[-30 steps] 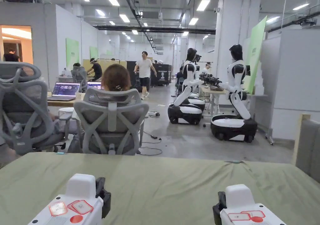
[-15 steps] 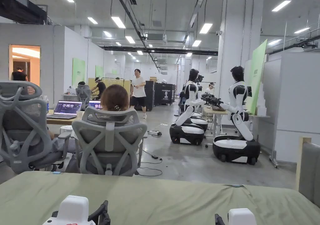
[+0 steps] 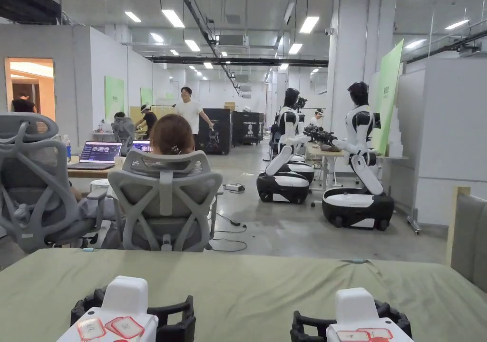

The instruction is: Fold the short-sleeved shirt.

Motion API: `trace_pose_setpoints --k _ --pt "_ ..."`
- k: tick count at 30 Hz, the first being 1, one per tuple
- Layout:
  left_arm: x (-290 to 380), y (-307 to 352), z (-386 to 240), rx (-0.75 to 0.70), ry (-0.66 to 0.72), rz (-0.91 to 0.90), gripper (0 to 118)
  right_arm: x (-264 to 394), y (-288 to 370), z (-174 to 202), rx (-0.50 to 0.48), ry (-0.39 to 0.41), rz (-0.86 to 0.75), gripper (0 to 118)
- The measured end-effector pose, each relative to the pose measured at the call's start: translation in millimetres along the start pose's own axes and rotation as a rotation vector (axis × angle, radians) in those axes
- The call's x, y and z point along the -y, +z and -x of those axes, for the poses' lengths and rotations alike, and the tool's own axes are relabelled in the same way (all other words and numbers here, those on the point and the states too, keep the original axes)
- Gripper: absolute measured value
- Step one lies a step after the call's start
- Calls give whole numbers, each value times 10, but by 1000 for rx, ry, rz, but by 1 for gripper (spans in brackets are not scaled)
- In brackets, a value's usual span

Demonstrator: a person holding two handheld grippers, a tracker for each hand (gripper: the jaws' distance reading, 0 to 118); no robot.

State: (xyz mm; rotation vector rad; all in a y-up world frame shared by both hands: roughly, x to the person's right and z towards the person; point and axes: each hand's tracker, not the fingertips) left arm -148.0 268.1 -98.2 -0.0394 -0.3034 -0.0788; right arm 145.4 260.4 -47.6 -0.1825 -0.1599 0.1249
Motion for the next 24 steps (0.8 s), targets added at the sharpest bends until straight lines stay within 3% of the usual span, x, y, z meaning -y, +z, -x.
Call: trace_pose_setpoints --k 4,10,17,24 --pt "-16 13 -30 11 -3 2 118 -15 17 -19 -16 -36 8 118" --pt "-20 26 -60 12 -3 8 118 -49 32 -83 -47 -166 39 118" --pt "-17 17 -73 15 -9 19 118 -30 48 15 18 -104 15 118" --pt "11 4 -71 11 1 25 118 -12 10 116 53 -109 51 118"
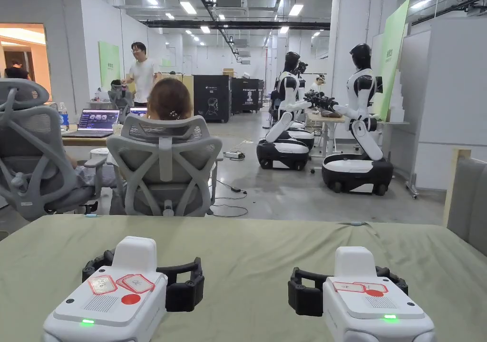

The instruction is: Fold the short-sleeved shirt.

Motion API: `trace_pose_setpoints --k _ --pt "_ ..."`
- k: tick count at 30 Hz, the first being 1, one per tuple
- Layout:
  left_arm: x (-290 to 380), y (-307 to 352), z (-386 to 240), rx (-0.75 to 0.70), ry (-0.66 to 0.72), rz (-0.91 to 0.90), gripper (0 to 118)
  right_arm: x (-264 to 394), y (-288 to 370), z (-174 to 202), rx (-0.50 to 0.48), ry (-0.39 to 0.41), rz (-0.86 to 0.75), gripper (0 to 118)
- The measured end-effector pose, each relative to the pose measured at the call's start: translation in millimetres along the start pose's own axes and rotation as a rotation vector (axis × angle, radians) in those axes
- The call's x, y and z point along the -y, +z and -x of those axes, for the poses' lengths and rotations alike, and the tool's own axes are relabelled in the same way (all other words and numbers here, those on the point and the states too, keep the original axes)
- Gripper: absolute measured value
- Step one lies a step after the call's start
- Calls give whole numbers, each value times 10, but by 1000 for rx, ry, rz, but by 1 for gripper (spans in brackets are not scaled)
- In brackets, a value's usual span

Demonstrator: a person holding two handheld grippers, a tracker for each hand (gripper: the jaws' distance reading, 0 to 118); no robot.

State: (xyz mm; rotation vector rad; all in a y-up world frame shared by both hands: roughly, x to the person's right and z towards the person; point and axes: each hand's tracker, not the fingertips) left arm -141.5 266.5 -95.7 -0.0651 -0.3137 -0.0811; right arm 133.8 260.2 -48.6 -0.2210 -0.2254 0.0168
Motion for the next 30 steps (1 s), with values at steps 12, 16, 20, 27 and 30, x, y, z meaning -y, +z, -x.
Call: trace_pose_setpoints --k 12,16,20,27,30 --pt "73 -25 21 -2 4 16 118 23 66 43 -1 -81 -24 118" --pt "77 -19 17 -2 6 16 118 8 75 84 36 -52 -32 118" --pt "90 -21 10 -1 5 16 118 9 96 83 24 -49 -36 118" --pt "91 -8 -6 -1 4 16 118 -10 113 81 -27 -36 -37 118" --pt "97 -10 -13 -2 1 17 118 -10 113 75 -28 -40 -42 118"
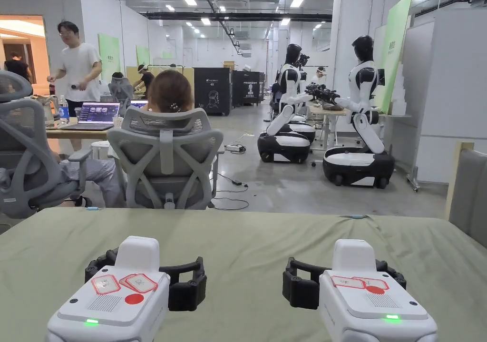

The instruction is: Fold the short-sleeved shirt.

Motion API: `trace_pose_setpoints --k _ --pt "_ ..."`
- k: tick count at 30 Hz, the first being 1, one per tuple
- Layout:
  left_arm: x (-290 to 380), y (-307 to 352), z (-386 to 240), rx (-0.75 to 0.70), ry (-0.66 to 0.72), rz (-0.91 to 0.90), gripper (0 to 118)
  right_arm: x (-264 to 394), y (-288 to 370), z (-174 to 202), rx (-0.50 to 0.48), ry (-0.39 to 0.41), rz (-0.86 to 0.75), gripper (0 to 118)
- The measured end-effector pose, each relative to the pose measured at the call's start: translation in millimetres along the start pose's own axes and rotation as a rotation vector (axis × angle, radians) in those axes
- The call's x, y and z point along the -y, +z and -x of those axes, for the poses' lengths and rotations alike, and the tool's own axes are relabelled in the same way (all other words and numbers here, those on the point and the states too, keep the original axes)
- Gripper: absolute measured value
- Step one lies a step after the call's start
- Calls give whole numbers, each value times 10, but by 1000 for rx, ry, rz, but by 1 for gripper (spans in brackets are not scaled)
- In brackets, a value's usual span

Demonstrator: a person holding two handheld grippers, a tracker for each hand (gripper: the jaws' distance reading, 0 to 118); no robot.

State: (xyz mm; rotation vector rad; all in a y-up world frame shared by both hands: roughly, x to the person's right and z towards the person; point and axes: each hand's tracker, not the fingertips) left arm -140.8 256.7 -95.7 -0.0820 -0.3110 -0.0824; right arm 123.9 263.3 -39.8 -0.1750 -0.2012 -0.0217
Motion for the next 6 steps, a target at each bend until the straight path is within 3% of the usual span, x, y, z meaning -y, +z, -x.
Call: trace_pose_setpoints --k 6 --pt "11 4 -3 0 5 -1 118 39 19 35 37 -3 1 118"
